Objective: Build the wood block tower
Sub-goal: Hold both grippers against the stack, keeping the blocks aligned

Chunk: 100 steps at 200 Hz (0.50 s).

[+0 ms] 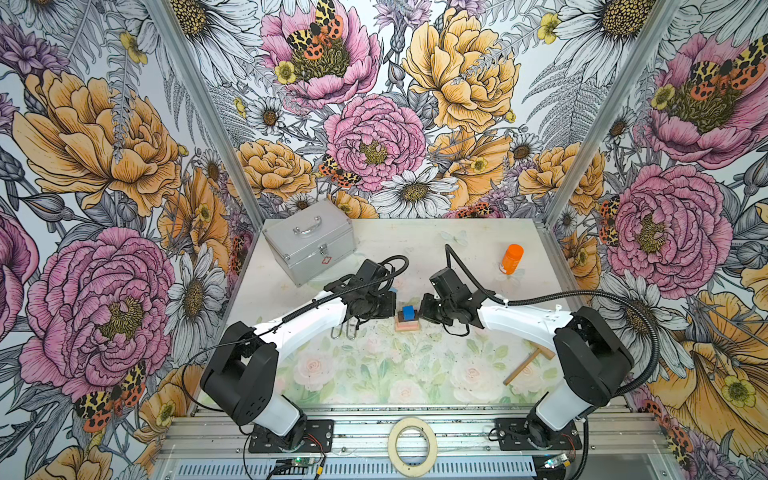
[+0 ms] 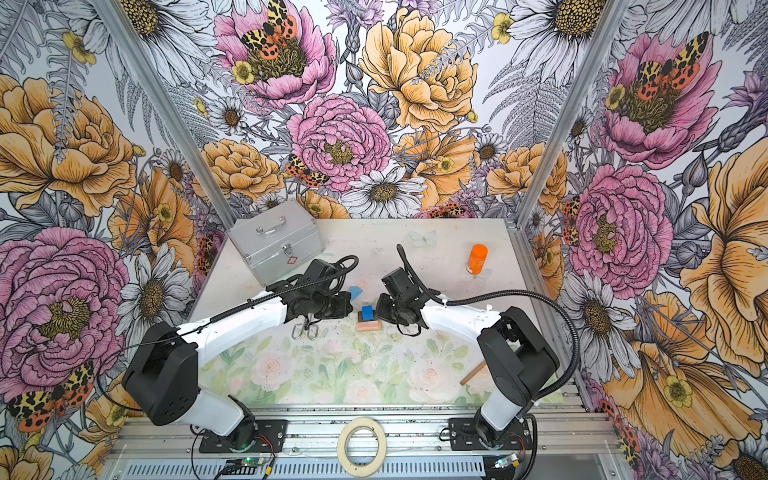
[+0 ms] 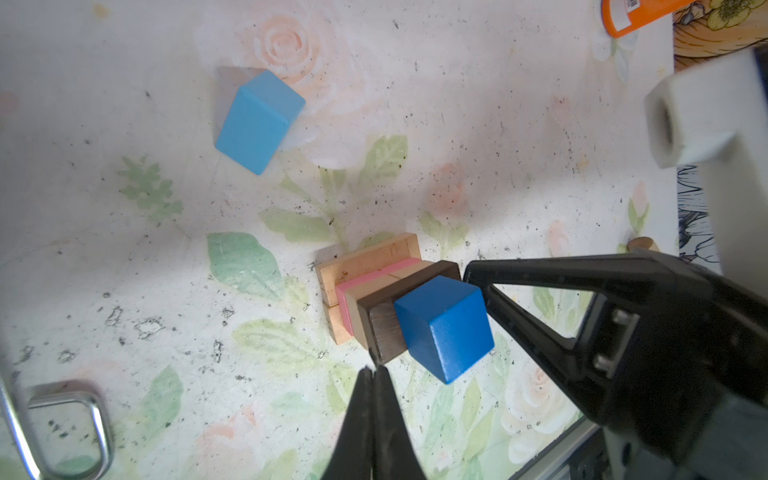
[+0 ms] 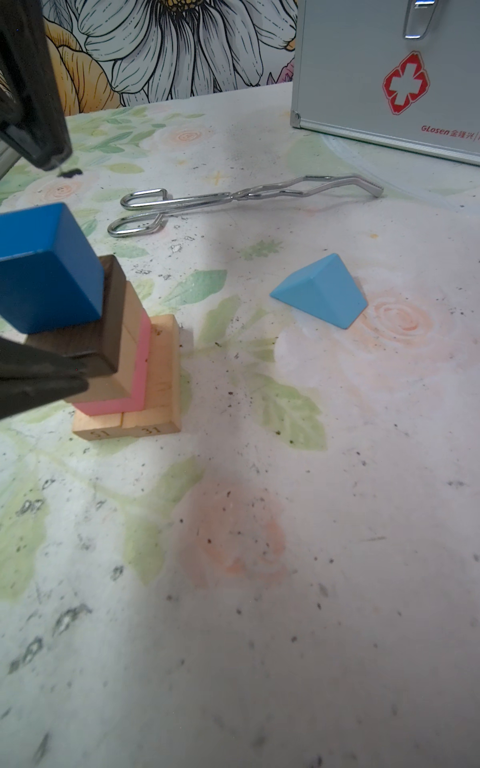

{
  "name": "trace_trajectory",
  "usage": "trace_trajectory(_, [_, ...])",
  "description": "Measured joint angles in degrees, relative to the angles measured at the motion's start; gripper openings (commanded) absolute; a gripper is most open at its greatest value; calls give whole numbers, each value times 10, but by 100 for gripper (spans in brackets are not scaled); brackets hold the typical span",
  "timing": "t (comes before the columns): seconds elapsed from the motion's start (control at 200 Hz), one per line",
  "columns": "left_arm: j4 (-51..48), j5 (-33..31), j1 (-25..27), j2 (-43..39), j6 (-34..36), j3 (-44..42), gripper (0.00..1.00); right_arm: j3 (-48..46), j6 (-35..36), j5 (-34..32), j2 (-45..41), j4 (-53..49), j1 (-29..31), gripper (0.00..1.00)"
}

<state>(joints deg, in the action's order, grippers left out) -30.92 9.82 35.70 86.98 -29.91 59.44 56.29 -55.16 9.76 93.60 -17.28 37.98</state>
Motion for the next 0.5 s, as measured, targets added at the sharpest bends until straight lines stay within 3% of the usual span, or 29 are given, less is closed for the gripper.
trace_trajectory(0.5, [0,0,0,0,0,0,2,-7,-6,0,0,0,4,0])
